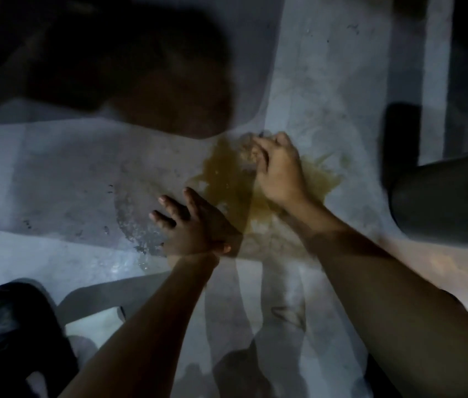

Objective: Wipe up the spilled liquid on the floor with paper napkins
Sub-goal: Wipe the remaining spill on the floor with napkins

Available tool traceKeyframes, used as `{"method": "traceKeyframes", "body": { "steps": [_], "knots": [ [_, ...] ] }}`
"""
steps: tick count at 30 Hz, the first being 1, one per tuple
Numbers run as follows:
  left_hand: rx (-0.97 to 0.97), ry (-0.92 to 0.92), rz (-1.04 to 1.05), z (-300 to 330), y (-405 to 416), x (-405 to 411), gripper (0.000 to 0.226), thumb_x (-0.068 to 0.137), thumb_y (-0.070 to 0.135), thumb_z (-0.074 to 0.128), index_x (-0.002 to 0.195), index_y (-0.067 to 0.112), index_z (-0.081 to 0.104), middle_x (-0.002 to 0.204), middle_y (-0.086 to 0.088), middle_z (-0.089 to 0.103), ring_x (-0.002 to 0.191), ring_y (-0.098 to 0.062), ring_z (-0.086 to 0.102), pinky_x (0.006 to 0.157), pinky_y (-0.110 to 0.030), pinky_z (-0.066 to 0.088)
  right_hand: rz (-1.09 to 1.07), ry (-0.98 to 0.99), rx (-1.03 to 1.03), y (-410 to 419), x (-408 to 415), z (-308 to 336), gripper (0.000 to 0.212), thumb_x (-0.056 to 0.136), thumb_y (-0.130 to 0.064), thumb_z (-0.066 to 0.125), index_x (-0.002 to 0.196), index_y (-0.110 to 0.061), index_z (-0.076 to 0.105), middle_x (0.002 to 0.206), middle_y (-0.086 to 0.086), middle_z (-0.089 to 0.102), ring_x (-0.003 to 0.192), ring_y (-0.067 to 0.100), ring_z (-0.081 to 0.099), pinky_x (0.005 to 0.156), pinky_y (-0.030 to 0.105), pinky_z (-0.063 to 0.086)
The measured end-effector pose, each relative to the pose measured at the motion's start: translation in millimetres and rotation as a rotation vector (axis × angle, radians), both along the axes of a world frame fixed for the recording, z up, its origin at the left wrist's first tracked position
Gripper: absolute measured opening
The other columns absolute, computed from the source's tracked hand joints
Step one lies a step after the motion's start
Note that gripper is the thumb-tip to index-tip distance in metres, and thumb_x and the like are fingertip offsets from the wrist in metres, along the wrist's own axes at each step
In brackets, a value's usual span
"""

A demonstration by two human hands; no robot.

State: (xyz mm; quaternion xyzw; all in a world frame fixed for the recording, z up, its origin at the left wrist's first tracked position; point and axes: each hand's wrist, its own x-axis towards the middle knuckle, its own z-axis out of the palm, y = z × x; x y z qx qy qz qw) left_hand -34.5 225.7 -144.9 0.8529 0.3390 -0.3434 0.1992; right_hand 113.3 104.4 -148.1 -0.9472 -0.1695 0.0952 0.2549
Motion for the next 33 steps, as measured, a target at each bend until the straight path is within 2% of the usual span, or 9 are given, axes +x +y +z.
{"method": "traceKeyframes", "body": {
  "steps": [4,8,10,13,16,21,25,29,33],
  "knots": [
    [-0.025,-0.067,-0.022,0.9,6.3,-9.6,0.153,0.065,0.065,0.085,0.156,0.019,-0.029,0.166,-0.018,-0.025,0.151,-0.051,-0.017,0.119,-0.058,0.031,0.134,0.081,-0.128,56.0,28.7,-7.5,0.040,0.093,-0.010,0.053,0.132,-0.013,0.062,0.133,0.021,0.053,0.123,0.038,0.050,0.102,0.042,0.044],
    [-0.067,-0.124,-0.043,-4.5,17.0,-13.0,0.155,0.060,0.067,0.086,0.160,0.012,-0.018,0.170,-0.015,-0.010,0.154,-0.047,-0.008,0.124,-0.057,0.024,0.407,-0.001,-0.236,66.3,-24.0,-10.1,0.039,0.097,-0.025,0.051,0.135,-0.028,0.059,0.138,0.004,0.051,0.126,0.031,0.047,0.109,0.040,0.040],
    [-0.065,-0.173,0.063,-8.2,28.2,-18.1,0.148,0.053,0.070,0.084,0.162,0.016,-0.001,0.167,-0.015,0.016,0.153,-0.043,0.019,0.116,-0.051,0.040,0.541,-0.027,-0.199,42.0,-53.7,-9.0,0.045,0.089,-0.028,0.063,0.133,-0.026,0.064,0.128,0.004,0.056,0.116,0.031,0.052,0.102,0.038,0.043],
    [-0.141,-0.236,0.135,0.9,44.9,-25.7,0.106,0.065,0.061,0.076,0.152,0.022,0.032,0.136,-0.009,0.058,0.124,-0.034,0.060,0.098,-0.041,0.054,0.481,0.144,-0.131,-0.1,-62.6,-11.1,0.040,0.088,-0.005,0.059,0.125,-0.014,0.071,0.127,0.019,0.058,0.119,0.040,0.051,0.101,0.040,0.044],
    [-0.134,-0.338,0.221,13.3,60.7,-31.5,0.083,0.082,0.021,0.077,0.155,0.021,0.036,0.137,-0.014,0.060,0.123,-0.037,0.058,0.102,-0.045,0.048,0.262,0.115,-0.084,-22.2,-49.7,-2.6,0.035,0.089,0.005,0.054,0.114,-0.008,0.074,0.116,0.017,0.058,0.110,0.034,0.051,0.095,0.033,0.040],
    [-0.075,-0.451,0.140,20.1,75.2,-35.8,0.050,0.092,0.025,0.063,0.141,0.014,0.052,0.130,-0.010,0.063,0.118,-0.028,0.061,0.096,-0.027,0.041,0.281,0.125,-0.019,21.1,-48.3,16.2,0.038,0.091,0.000,0.051,0.119,-0.014,0.073,0.121,0.016,0.056,0.111,0.032,0.050,0.096,0.042,0.044],
    [-0.089,-0.516,0.056,25.2,62.9,-34.8,0.037,0.091,0.018,0.064,0.128,0.021,0.059,0.125,-0.005,0.064,0.117,-0.025,0.060,0.103,-0.036,0.045,0.477,0.250,-0.151,13.6,-105.6,0.2,0.034,0.091,-0.005,0.060,0.123,-0.011,0.070,0.132,0.019,0.052,0.122,0.035,0.043,0.104,0.048,0.041],
    [-0.141,-0.516,0.047,15.6,46.9,-39.2,0.031,0.083,0.021,0.061,0.112,0.032,0.058,0.109,0.001,0.066,0.104,-0.025,0.064,0.095,-0.046,0.055,0.534,0.086,-0.151,-46.2,-135.0,-12.7,0.024,0.093,-0.018,0.057,0.114,-0.015,0.068,0.112,0.009,0.052,0.104,0.030,0.044,0.080,0.042,0.048],
    [-0.162,-0.507,0.024,15.4,22.6,-45.2,0.051,0.076,0.037,0.047,0.126,0.035,0.057,0.122,0.000,0.065,0.112,-0.026,0.061,0.100,-0.047,0.052,0.156,0.094,-0.088,-82.7,-112.1,-8.2,0.042,0.093,-0.038,0.043,0.119,-0.018,0.069,0.115,-0.001,0.053,0.103,0.011,0.046,0.093,0.030,0.044]
  ]
}}
